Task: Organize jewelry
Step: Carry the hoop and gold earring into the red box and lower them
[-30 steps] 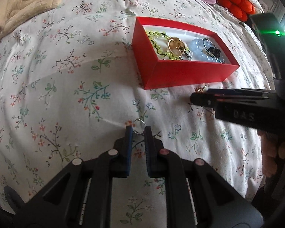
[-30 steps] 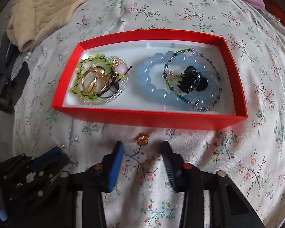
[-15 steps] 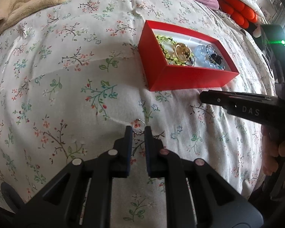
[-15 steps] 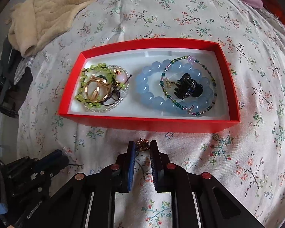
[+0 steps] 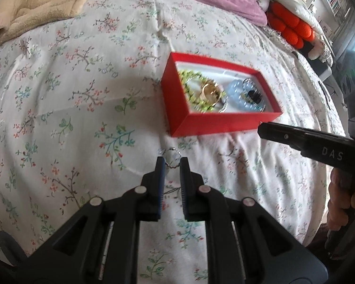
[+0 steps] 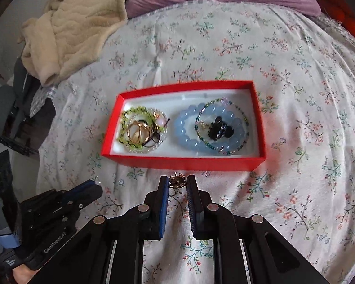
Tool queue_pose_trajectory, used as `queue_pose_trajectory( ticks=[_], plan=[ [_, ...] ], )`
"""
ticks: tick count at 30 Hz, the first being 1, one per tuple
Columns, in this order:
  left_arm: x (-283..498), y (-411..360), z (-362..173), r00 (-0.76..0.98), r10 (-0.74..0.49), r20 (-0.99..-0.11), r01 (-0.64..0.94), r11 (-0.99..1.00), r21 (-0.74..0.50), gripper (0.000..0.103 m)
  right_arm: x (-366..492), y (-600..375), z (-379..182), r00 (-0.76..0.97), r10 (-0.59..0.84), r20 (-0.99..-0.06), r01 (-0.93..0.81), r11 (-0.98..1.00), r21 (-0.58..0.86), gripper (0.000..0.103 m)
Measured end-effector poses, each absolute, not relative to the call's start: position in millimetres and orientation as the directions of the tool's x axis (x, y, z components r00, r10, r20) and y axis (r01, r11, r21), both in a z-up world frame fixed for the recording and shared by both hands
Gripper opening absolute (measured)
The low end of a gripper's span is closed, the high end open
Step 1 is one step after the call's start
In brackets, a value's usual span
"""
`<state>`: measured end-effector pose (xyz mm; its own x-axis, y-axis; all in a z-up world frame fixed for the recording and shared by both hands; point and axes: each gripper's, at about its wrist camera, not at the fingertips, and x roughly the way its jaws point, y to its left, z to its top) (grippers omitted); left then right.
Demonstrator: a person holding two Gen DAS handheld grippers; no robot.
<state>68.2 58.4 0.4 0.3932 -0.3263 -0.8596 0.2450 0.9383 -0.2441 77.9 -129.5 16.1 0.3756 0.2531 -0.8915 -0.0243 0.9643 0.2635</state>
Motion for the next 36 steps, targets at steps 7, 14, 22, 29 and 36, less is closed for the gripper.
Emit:
queue_pose_trajectory(
  ticks=[7,14,22,29,36],
  plan=[
    [74.8,48.5,15.1,0.424,-0.376,-0.824,0.264,0.922,-0.284,0.014,80.5,-142.1,26.8,0.405,0.256,-0.878,0.004,0.96,0.281,0.015],
    [87.5,37.6,24.8,0.461,-0.404,-0.79,0.28,0.911,-0.302,0.014,86.5,-154.0,31.4,0.422,0.263,-0.868,0.023,0.953,0.301,0.015],
    [110.3,29.5,26.0,0.51,-0.411,-0.755,0.325,0.905,-0.273,0.014,101.0,-155.8,33.5,0.44,0.31,-0.843,-0.004,0.939,0.343,0.016],
    [128.4,20.2,16.0,0.5,-0.409,-0.763,0.329,0.905,-0.27,0.014,116.6,-159.7,23.7,0.43,0.353,-0.831,-0.003,0.921,0.39,0.016],
    [140.9,12.6,10.7,0.502,-0.413,-0.76,0.331,0.903,-0.272,0.014,130.1,-161.9,15.8,0.424,0.384,-0.82,-0.007,0.907,0.421,0.016]
  ],
)
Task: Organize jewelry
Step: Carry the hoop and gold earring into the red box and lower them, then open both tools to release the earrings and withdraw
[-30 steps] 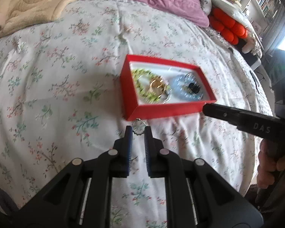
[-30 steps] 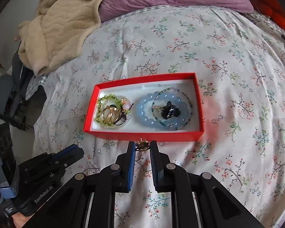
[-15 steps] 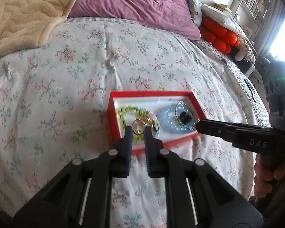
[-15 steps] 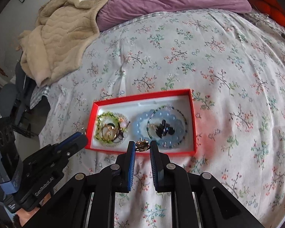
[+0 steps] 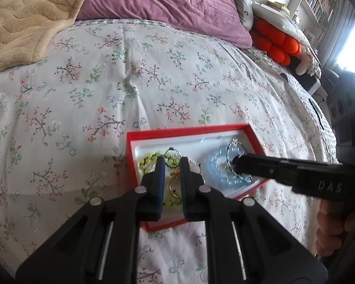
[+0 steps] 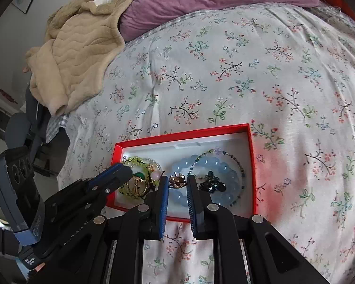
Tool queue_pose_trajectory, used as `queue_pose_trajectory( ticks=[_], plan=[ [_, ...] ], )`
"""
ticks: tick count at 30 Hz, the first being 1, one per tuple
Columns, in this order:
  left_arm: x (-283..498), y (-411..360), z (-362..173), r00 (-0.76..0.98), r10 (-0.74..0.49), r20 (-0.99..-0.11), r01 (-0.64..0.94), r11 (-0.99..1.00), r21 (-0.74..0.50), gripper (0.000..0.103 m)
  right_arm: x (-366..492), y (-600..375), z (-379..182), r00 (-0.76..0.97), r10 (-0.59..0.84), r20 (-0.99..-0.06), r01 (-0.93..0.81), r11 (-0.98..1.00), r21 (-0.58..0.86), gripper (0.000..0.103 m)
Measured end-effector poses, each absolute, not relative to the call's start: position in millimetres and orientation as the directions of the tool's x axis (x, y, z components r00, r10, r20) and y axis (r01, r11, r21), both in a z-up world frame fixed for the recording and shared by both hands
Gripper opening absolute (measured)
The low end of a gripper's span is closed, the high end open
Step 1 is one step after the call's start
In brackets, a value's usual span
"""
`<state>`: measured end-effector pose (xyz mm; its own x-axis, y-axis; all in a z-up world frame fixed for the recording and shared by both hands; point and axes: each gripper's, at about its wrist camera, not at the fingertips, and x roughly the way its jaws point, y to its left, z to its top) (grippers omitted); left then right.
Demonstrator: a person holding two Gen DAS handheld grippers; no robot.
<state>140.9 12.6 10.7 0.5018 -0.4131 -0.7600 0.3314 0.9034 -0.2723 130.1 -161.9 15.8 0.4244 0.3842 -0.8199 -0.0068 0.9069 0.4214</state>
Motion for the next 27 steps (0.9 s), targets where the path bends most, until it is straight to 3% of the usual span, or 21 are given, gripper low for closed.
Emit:
queue_pose_trajectory(
  ticks=[12,17,20,24,27],
  plan=[
    [148.8,7.8,7.3,0.492,-0.424,-0.761,0.334,0.899,-0.284,0.014,140.8,-162.8,2.6,0.41,0.393,-0.823,0.002,0.902,0.432,0.016],
    [148.8,7.4,10.2,0.498,-0.426,-0.755,0.334,0.898,-0.286,0.014,139.2,-167.1,6.0,0.419,0.403,-0.813,0.004,0.895,0.446,0.023],
    [147.0,7.7,13.0,0.502,-0.421,-0.755,0.336,0.9,-0.278,0.015,137.2,-167.1,9.9,0.425,0.405,-0.81,-0.001,0.895,0.447,0.029],
    [142.5,11.6,17.5,0.508,-0.409,-0.758,0.322,0.906,-0.274,0.024,130.6,-167.0,18.8,0.446,0.401,-0.8,-0.014,0.897,0.442,0.049],
    [138.0,16.6,21.6,0.515,-0.396,-0.76,0.3,0.914,-0.273,0.03,125.9,-167.1,24.2,0.453,0.386,-0.804,-0.015,0.905,0.426,0.05]
  ],
)
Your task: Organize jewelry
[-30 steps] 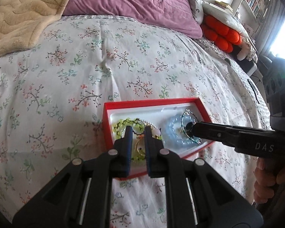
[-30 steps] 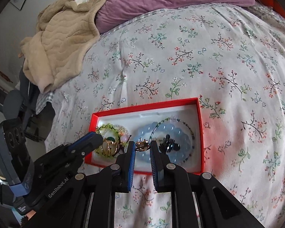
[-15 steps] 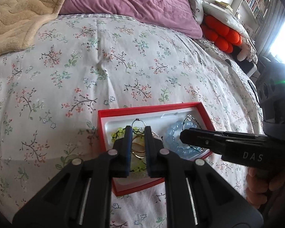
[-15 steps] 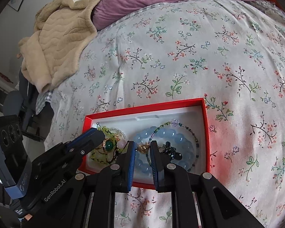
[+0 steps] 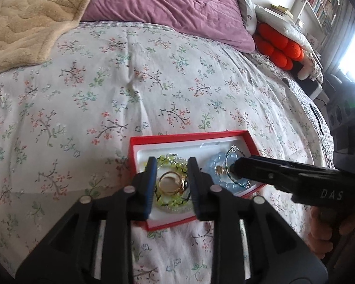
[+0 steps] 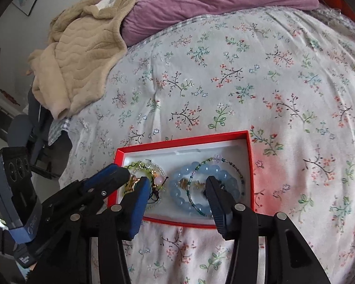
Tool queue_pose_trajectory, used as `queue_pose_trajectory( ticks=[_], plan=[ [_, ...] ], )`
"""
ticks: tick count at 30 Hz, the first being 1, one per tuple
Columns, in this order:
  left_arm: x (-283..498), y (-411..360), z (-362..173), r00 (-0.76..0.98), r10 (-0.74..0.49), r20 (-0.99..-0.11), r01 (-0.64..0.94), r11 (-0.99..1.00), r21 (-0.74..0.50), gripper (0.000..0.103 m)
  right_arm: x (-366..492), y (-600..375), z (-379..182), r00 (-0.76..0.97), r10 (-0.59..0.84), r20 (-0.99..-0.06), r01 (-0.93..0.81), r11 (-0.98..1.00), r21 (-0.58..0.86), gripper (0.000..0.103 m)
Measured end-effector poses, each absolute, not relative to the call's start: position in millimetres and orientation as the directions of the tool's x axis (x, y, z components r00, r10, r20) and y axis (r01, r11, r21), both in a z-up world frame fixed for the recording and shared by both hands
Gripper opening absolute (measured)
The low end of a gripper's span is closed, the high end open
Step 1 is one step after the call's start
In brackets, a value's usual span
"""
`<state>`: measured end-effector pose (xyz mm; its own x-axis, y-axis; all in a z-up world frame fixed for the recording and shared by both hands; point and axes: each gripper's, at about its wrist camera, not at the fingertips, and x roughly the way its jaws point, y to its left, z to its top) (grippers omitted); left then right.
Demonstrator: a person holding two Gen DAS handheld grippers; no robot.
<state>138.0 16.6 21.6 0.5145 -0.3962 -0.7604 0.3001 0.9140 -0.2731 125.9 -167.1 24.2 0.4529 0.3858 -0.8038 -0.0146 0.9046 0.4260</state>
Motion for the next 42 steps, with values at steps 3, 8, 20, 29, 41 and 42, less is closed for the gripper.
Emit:
queue_pose_trajectory(
  ticks=[3,8,20,29,41,42],
  plan=[
    [129.3,21.9,25.7,0.516,-0.378,-0.769,0.275,0.923,-0.269,0.039,117.1,-170.8,29.1,0.455,0.371,-0.81,-0.004,0.91,0.414,0.052],
    [106.0,32.1,25.2,0.52,-0.313,-0.794,0.204,0.949,-0.24,0.068,97.9,-177.5,36.5,0.459,0.328,-0.826,0.02,0.925,0.378,0.067],
    [44.1,30.1,-0.1,0.437,-0.175,-0.883,0.093,0.985,-0.149,0.093,52.1,-161.7,19.7,0.395,0.082,-0.915,0.027,0.995,0.1,0.086],
    [27.7,44.0,-1.0,0.453,-0.107,-0.885,0.04,0.994,-0.1,0.097,37.1,-149.1,9.4,0.38,0.028,-0.924,0.031,0.999,0.043,0.086],
    [27.2,43.4,2.1,0.47,-0.094,-0.878,0.03,0.995,-0.091,0.097,32.7,-138.4,9.1,0.385,-0.007,-0.923,0.003,1.0,-0.007,0.086],
    [27.6,41.8,2.3,0.473,-0.09,-0.876,0.03,0.996,-0.086,0.097,32.0,-138.3,9.7,0.388,-0.008,-0.922,0.003,1.0,-0.008,0.086]
  ],
)
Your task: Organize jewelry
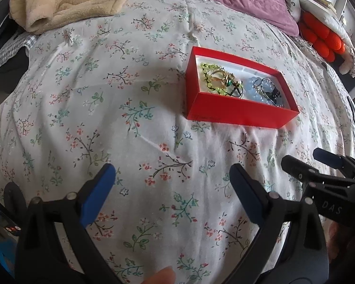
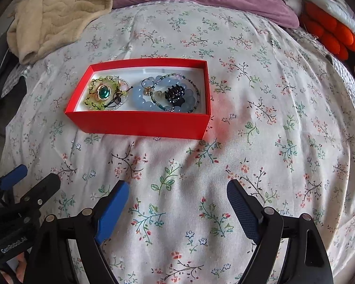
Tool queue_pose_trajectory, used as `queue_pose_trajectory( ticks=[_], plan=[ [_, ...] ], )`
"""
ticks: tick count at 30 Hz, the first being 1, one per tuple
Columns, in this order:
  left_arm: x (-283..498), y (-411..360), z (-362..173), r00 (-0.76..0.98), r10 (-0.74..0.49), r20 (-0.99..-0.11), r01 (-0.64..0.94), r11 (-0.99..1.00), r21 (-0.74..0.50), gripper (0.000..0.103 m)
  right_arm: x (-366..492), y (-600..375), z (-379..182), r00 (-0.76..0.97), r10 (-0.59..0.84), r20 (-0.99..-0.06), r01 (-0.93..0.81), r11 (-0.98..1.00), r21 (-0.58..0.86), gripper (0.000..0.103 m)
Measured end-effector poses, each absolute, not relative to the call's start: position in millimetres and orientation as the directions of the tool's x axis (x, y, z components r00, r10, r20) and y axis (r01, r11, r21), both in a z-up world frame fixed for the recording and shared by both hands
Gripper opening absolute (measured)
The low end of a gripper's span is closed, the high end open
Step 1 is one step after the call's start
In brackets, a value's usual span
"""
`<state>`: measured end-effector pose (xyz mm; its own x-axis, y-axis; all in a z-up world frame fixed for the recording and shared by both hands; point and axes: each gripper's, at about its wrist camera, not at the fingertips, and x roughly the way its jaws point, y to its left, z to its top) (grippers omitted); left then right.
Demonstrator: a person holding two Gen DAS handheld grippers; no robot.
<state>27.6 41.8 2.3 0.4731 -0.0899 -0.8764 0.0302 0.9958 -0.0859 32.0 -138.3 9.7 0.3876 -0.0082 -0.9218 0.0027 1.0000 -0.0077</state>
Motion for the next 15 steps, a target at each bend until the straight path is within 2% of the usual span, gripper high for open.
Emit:
queue_pose_trajectory(
  ticks=[15],
  plan=[
    [30.4,26.5,1.1,0.485,-0.064,-0.872,0.038,0.998,-0.052,0.097,24.3,-146.1,15.4,0.402,-0.012,-0.916,0.009,1.0,-0.009,0.086]
  ],
)
